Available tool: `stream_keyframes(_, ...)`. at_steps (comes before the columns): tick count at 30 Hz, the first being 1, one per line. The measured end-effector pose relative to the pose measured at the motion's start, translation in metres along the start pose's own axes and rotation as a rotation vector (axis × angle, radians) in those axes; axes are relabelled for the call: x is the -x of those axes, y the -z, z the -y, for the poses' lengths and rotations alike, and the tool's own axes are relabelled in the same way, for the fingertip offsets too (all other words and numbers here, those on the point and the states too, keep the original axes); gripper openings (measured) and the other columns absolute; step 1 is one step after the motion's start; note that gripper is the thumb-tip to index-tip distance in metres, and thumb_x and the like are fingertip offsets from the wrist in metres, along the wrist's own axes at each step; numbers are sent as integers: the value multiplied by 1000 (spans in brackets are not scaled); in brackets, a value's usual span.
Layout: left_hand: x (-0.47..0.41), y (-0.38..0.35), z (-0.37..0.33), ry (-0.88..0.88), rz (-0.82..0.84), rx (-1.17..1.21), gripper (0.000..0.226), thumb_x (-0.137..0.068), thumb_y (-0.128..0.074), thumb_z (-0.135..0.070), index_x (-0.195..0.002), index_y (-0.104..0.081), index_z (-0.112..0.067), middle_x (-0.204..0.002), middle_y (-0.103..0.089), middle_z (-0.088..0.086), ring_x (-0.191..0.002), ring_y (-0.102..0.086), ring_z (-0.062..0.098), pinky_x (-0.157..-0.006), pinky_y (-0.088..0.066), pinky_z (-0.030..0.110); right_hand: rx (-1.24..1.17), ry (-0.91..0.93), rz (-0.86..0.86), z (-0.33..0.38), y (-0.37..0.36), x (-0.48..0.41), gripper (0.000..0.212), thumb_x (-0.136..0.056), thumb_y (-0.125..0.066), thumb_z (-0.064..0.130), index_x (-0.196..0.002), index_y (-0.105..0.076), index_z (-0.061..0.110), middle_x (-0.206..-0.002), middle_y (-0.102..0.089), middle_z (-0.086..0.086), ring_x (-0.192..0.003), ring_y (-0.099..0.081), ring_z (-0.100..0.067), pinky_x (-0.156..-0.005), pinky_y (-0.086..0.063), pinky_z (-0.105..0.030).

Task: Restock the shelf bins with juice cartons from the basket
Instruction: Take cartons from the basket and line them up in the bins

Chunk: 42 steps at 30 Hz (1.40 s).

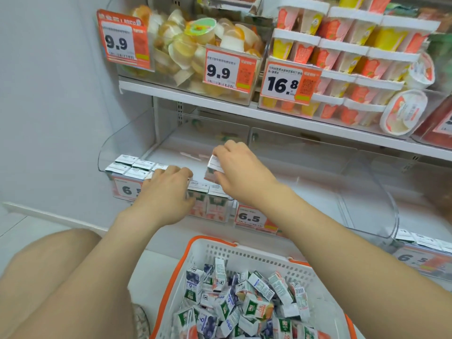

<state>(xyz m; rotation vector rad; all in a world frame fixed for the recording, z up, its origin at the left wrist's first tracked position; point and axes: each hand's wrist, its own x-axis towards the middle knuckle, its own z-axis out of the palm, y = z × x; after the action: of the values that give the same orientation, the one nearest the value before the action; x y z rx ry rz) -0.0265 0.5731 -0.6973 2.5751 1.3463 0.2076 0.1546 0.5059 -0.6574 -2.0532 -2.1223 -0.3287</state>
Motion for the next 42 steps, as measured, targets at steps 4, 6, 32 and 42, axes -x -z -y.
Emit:
stream_keyframes(4, 1, 0, 10, 2, 114, -72, 58, -94, -65, -40, -144, -46, -18, -144, -49, 7, -132, -44, 35, -106, -45, 51, 37, -69, 155, 13, -19, -31, 24, -98, -63, 17, -82, -46, 12, -85, -49, -8, -91, -56, -36, -66, -39, -39)
stream_keyframes(6, 4, 2, 10, -23, 137, -77, 59, -95, -64, -40, -146, -44, -17, -145, -47, 7, -133, -42, 34, -107, -45, 50, -60, -154, 228, 17, -27, -42, 28, -97, -65, 17, -79, -44, 11, -83, -49, -10, -87, -55, -39, -61, -38, -39)
stream_keyframes(32, 56, -89, -56, -350, 485, -109, 14, -100, -60, -33, -111, -62, -25, -90, -52, -12, -95, -52, 19, -78, -44, 33, -265, -216, 802, -42, -114, 173, 37, -91, -48, 11, -119, -71, 3, -117, -71, -19, -113, -64, -34, -92, -57, -47)
stream_keyframes(42, 36, -210, -38, -226, 706, -297, 24, -99, -51, -7, -121, -60, -11, -121, -57, 11, -105, -62, 30, -87, -55, 42, -239, -406, 810, -94, -208, 210, 31, -89, -48, 0, -113, -68, 4, -112, -69, -21, -101, -67, -39, -86, -59, -51)
